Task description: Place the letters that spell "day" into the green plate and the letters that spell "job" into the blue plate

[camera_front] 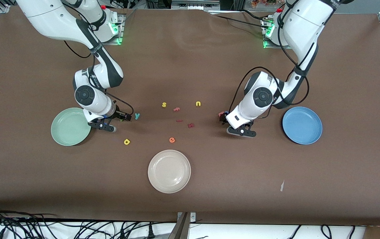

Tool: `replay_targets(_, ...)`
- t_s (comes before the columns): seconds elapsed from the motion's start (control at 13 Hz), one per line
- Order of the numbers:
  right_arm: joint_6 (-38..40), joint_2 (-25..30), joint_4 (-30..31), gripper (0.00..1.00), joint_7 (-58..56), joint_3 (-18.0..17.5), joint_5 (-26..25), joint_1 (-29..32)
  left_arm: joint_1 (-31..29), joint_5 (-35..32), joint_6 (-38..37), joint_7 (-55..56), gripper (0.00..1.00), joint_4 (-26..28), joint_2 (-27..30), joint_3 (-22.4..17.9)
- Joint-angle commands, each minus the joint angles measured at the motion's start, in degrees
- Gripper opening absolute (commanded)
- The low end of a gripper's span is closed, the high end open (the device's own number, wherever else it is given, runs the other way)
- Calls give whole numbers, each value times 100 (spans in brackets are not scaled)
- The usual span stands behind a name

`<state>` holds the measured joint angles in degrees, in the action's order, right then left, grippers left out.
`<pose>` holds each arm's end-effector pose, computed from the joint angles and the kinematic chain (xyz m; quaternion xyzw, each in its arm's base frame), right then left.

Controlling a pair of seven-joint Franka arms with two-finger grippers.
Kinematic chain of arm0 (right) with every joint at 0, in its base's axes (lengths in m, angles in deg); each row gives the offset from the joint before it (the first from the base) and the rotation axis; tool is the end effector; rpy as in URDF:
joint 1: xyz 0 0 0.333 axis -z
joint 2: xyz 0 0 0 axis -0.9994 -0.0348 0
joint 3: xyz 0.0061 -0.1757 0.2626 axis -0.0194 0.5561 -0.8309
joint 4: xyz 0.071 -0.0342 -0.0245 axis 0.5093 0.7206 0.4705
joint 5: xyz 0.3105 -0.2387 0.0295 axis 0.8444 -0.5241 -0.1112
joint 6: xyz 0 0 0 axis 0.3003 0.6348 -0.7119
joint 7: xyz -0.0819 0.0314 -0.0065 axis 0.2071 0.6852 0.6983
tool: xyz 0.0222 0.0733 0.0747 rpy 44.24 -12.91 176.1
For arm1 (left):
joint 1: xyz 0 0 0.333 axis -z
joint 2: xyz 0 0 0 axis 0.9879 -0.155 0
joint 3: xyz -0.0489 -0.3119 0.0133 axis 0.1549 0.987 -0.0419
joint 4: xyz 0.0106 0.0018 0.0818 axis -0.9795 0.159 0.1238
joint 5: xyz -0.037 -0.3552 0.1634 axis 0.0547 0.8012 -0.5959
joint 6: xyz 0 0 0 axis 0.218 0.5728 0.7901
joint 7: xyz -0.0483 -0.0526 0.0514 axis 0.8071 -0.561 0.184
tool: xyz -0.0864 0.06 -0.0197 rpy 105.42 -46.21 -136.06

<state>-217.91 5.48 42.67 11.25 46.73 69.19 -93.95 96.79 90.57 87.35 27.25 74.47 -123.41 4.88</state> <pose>0.5467 0.1683 0.1776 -0.9897 0.1351 0.0474 0.0012 0.5637 -0.2891 0.1780 0.9953 -0.0629 -0.0084 0.0726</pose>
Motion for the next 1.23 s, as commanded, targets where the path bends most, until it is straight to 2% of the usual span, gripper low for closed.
replay_targets(0.0, -52, -50, -17, 78, 100, -17, -124, 24, 169, -128, 60, -67, 100, -173, -171, -189)
replay_targets(0.15, -52, -59, 0, 71, 100, -17, -124, 24, 169, -128, 60, -76, 100, -173, -171, -250)
replay_targets(0.23, -52, -59, 0, 69, 100, -17, -124, 24, 178, -128, 60, -76, 95, -173, -171, -268)
replay_targets(0.39, -52, -59, 0, 61, 100, -17, -124, 24, 248, -128, 60, -58, 80, -164, -171, -277)
replay_targets(0.85, -43, -59, -26, 34, 100, -17, -115, 24, 380, -145, 60, -50, 79, -147, -171, -356)
replay_targets(0.93, -43, -59, -26, 30, 100, -17, -115, 24, 380, -154, 60, -67, 71, -147, -180, -356)
replay_targets(1.0, -34, -59, -35, 27, 100, -17, -115, 24, 380, -154, 60, -67, 58, -138, -180, -356)
replay_targets(1.16, -17, -59, -43, 23, 100, -17, -115, 24, 380, -154, 60, -76, 48, -129, -180, -374)
